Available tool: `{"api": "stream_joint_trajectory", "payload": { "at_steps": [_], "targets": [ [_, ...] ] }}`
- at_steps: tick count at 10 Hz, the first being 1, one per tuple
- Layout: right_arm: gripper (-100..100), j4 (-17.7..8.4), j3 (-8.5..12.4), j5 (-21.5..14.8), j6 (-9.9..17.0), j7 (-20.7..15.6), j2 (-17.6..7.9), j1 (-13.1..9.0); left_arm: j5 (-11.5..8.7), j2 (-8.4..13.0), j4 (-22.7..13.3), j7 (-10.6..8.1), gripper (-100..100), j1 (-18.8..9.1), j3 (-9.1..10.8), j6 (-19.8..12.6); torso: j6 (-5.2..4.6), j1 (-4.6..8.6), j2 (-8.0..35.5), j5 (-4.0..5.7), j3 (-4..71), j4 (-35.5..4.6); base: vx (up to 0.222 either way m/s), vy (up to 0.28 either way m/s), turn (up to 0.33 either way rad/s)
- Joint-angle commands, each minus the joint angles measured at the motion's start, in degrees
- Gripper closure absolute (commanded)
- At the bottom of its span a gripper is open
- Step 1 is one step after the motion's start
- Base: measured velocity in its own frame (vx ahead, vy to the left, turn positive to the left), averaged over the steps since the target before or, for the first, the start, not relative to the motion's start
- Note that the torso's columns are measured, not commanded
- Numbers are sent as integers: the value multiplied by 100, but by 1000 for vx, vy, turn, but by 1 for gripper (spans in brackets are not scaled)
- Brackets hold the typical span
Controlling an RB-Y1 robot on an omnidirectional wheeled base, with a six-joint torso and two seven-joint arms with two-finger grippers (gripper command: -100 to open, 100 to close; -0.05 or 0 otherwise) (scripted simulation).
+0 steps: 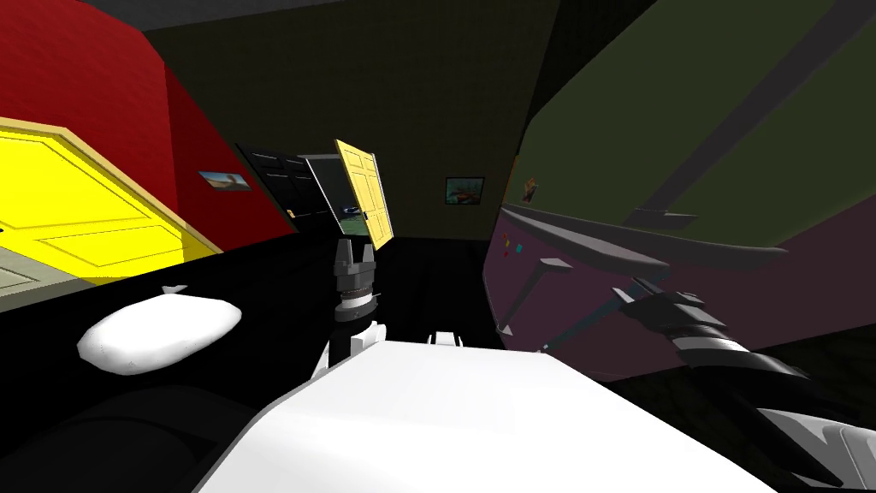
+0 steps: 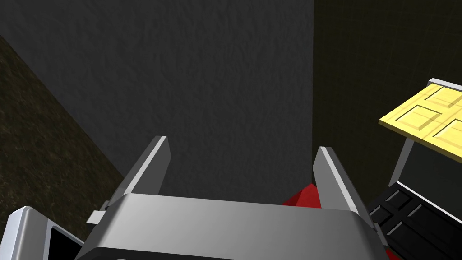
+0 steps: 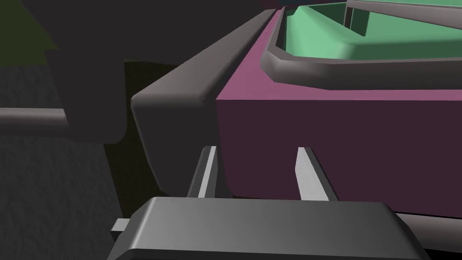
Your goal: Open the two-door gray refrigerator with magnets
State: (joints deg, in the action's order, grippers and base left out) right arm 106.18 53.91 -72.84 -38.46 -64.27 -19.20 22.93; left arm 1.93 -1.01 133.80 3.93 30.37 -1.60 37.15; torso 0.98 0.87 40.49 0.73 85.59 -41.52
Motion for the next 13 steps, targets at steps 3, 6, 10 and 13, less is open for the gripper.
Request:
{"api": "stream_joint_trajectory", "payload": {
  "at_steps": [3,6,10,13],
  "targets": [
    [-100,58,171,-34,12,299,-267,168,0,2,0,0,0,0,2,0,-18,-19,56,-58,-16,-41,26,77,-97],
    [100,40,132,-28,5,236,-202,144,0,2,0,0,0,0,2,0,-6,-109,78,-106,-22,-55,20,13,-38],
    [-100,-6,118,-27,6,171,-86,176,0,1,0,0,0,0,1,0,-37,-128,85,-80,-44,-47,8,40,22],
    [-100,1,146,-28,26,159,-28,216,0,0,0,0,0,0,0,0,17,-69,23,-63,-3,-29,73,139,-9]
  ]
}}
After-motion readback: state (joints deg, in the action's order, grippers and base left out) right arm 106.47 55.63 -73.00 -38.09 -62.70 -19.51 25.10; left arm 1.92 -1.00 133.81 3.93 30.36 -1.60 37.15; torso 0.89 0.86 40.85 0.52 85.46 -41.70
